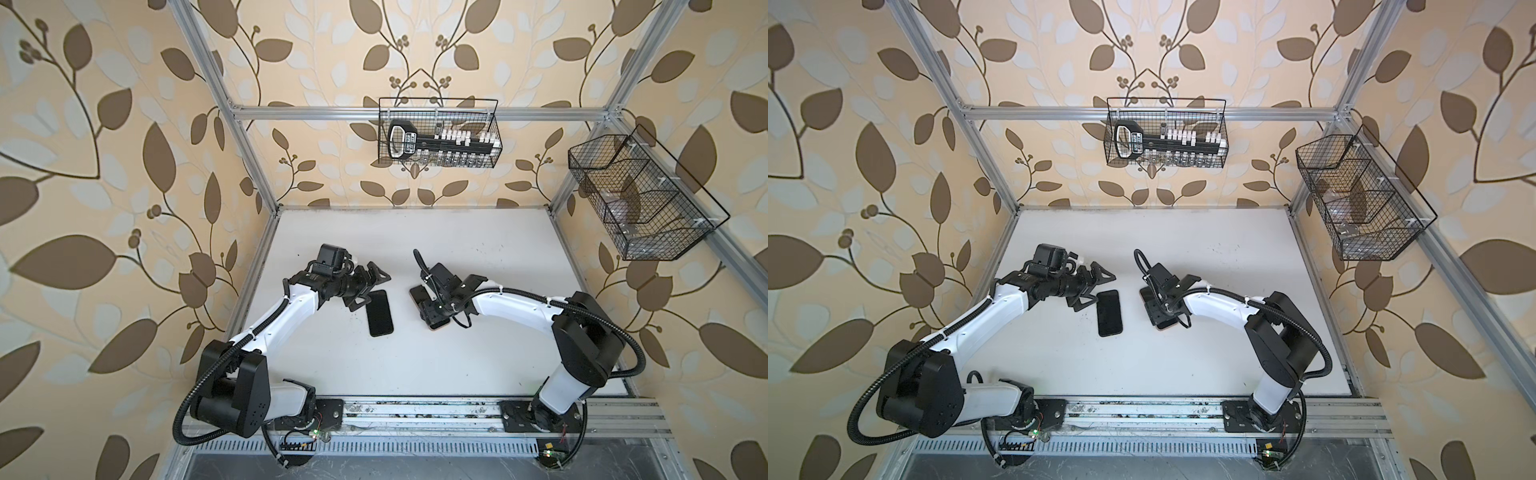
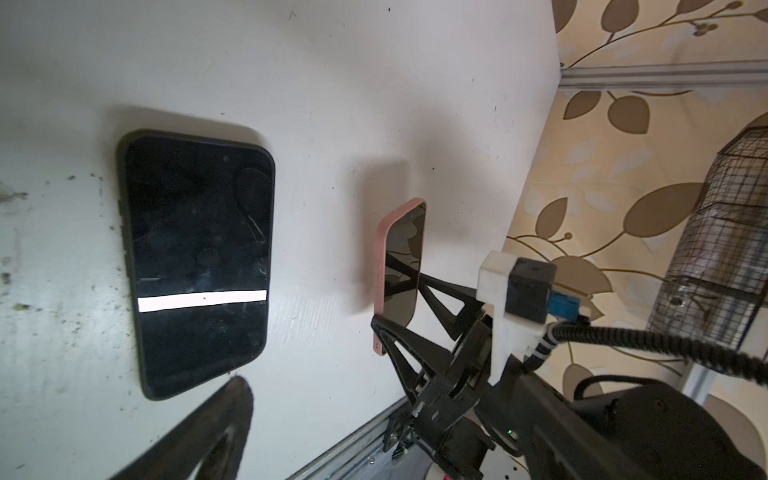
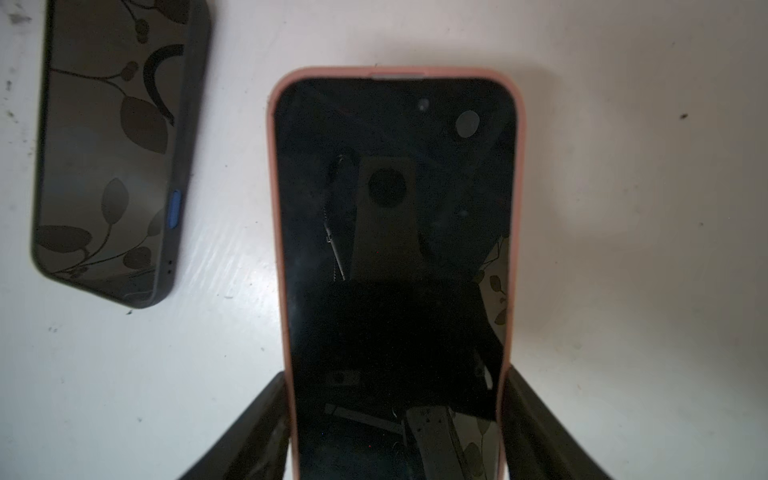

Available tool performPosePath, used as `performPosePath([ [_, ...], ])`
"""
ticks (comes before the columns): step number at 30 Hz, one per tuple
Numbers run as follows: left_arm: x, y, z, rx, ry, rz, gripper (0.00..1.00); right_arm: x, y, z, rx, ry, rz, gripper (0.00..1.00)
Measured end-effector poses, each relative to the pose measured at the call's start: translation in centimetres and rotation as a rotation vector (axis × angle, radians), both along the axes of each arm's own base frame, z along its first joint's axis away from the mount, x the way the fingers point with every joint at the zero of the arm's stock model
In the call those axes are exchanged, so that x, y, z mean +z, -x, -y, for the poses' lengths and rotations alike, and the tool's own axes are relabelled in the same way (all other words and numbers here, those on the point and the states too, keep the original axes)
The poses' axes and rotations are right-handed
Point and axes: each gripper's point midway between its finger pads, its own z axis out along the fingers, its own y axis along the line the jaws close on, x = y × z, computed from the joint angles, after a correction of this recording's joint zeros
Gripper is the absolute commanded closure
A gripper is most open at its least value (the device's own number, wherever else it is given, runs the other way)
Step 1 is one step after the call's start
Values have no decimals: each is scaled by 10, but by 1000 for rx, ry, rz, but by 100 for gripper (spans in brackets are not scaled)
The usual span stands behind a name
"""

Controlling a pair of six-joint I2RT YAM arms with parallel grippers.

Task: Take the phone out of the phone case
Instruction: 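Swing the left gripper toward the right gripper over the pink-cased phone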

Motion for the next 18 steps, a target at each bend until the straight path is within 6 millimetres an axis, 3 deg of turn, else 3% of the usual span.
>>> performPosePath([
  [6, 10, -8, 22, -47, 71, 50, 4, 23, 4, -8, 21, -58, 21, 47],
  [18, -1, -4, 57, -138, 105, 48, 17, 62, 10, -32, 77, -147, 58, 47],
])
